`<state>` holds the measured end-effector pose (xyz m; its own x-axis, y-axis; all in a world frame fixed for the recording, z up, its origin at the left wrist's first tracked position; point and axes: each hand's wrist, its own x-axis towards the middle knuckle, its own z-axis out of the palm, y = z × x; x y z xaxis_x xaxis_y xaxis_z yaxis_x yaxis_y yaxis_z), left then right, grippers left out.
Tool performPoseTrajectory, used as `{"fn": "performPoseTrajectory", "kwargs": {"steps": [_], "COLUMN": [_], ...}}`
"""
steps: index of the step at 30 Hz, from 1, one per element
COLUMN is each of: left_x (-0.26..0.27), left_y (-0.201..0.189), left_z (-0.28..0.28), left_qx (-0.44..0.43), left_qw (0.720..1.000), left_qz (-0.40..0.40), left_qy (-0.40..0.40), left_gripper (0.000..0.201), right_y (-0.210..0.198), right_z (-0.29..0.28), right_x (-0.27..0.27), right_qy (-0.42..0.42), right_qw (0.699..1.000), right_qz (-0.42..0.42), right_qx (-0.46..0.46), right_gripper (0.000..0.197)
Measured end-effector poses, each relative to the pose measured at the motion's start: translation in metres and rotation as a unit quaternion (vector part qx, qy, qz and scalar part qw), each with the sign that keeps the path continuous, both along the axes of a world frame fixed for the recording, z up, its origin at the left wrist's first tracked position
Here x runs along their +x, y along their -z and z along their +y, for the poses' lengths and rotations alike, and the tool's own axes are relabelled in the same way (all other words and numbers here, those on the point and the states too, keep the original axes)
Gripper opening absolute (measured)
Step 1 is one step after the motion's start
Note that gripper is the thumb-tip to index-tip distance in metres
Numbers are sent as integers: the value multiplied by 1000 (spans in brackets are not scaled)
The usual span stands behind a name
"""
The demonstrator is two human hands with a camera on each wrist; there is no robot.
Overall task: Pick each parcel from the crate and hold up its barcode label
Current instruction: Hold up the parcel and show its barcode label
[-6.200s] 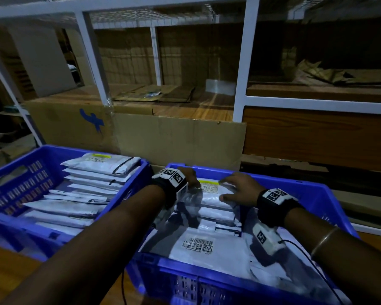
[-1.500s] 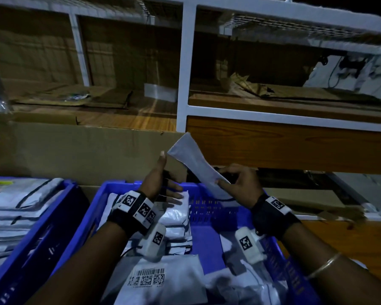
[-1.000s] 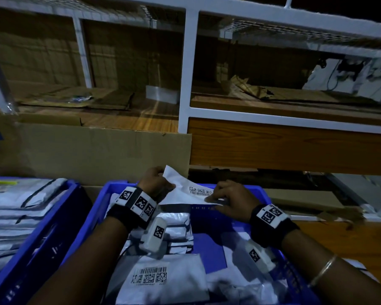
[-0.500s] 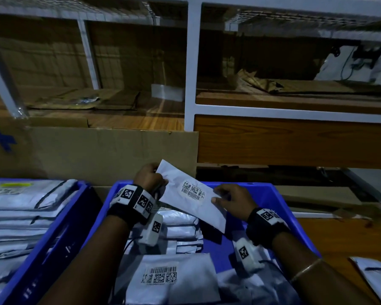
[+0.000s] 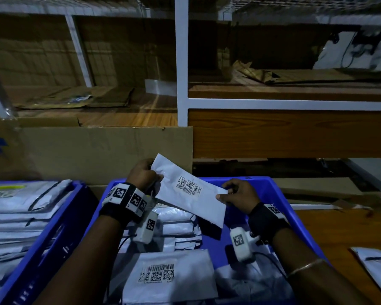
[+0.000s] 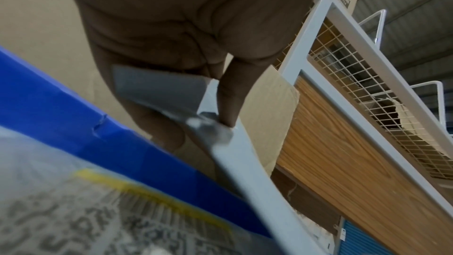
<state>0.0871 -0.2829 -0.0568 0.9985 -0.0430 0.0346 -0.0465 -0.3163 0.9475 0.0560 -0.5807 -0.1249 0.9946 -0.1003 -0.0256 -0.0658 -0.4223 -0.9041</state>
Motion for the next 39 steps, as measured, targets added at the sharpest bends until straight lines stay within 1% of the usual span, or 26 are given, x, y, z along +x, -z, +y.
{"fn": "performPoseTrajectory", "kwargs": {"steps": [2, 3, 5, 8, 10, 12, 14, 16, 18, 20, 22, 23, 25, 27, 29, 31, 33, 36, 37, 39], "left_x": [3, 5, 8, -5, -12, -19, -22, -22, -24, -19, -14, -14, -17, -26, -27, -29, -30, -31, -29, -25], "left_y": [2, 2, 1, -14, -22, -26, -25, -24, -26, -23, -21, -21, -22, -26, -22, -18, -14, -16, -16, -16], "left_z": [2, 3, 0, -12, -23, -33, -37, -39, -41, -38, -35, -35, -39, -46, -51, -54, -55, -49, -46, -38], "left_qx": [8, 2, -6, -32, -32, -34, -38, -22, -16, -30, -63, -77, -110, -124, -83, -38, -30, -22, -20, -4], "left_qw": [1000, 1000, 999, 995, 991, 985, 981, 977, 974, 976, 982, 985, 988, 989, 989, 987, 985, 983, 982, 983], "left_qz": [-4, -9, -38, -81, -107, -134, -143, -157, -176, -185, -166, -152, -107, -53, -15, -8, -2, -9, -11, 0], "left_qy": [-1, -4, 0, 45, 73, 104, 122, 140, 143, 107, 58, 37, 26, 62, 119, 155, 169, 183, 185, 186], "left_gripper": [34, 34, 35, 29, 25, 29, 35, 29, 24, 32, 42, 46, 48, 41, 37, 30, 23, 11, 13, 25], "right_y": [-7, -11, -20, -34, -43, -48, -52, -55, -57, -60, -64, -66, -68, -67, -66, -64, -62, -58, -58, -59], "right_z": [-1, -2, -2, -1, 2, 6, 9, 13, 15, 12, 7, 4, 1, -1, -1, 0, 4, 6, 5, 1], "right_x": [-2, -3, -8, -12, -13, -14, -15, -18, -19, -19, -18, -16, -14, -10, -10, -10, -12, -13, -13, -15], "right_qy": [-2, -10, -29, -63, -97, -124, -138, -156, -162, -148, -123, -108, -77, -39, -15, -4, -1, -2, 3, 19], "right_qw": [1000, 1000, 999, 996, 992, 989, 986, 982, 979, 980, 978, 976, 968, 958, 949, 944, 945, 950, 952, 952], "right_qz": [-2, -6, -18, -61, -77, -84, -95, -109, -120, -135, -159, -172, -188, -189, -181, -173, -160, -139, -133, -128], "right_qx": [19, 17, 3, -24, -20, -12, -8, -4, -2, 15, 54, 82, 146, 213, 259, 281, 285, 279, 275, 277], "right_gripper": [35, 35, 28, 21, 19, 21, 23, 17, 8, 7, 3, 9, 14, 15, 17, 18, 17, 20, 21, 27]}}
